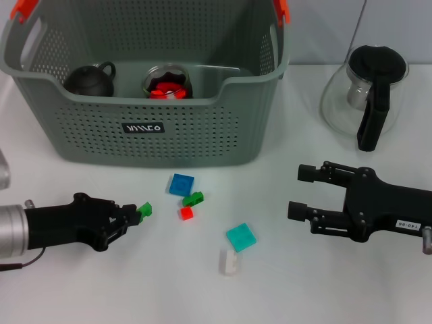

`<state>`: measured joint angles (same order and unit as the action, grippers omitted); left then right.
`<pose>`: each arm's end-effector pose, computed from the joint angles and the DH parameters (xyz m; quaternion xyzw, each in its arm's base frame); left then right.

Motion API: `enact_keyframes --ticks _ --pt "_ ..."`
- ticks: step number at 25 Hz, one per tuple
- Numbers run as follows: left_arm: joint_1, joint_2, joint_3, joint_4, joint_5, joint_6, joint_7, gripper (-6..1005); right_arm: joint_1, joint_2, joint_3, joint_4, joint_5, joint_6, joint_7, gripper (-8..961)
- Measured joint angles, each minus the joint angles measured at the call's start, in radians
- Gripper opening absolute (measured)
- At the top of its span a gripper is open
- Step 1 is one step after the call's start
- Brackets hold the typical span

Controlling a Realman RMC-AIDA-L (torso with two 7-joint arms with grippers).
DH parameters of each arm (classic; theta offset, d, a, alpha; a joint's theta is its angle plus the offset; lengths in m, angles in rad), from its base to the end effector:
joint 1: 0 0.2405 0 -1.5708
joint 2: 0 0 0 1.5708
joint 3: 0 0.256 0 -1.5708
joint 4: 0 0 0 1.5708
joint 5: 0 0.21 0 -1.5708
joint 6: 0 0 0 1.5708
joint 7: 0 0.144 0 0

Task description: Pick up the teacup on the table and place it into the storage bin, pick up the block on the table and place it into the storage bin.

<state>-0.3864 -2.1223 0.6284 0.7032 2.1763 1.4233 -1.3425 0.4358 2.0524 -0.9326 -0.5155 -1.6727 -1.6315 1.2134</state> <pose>-0.3283 0.2915 -0.0117 -0.9296 -0.2817 -0.1441 0.1889 0.2603 0.2918 -0.0186 -0.9220 0.1844 0.3297 0.0856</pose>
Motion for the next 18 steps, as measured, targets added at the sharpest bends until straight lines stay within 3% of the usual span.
enact_keyframes --ticks 7,13,18 --pt "-0.026 0.033 -0.128 0.040 -0.010 0.241 -0.055 109 0.003 0.002 0.000 0.000 -0.001 -0.001 0.000 820" --pt "-0.103 0.093 -0.327 0.025 -0.064 0.492 -0.148 110 0.001 0.003 0.000 0.000 -0.001 -0.001 0.000 820" --pt "-0.156 0.128 -0.392 0.036 -0.216 0.556 -0.318 110 0.005 0.004 0.000 0.000 -0.001 0.000 0.000 820"
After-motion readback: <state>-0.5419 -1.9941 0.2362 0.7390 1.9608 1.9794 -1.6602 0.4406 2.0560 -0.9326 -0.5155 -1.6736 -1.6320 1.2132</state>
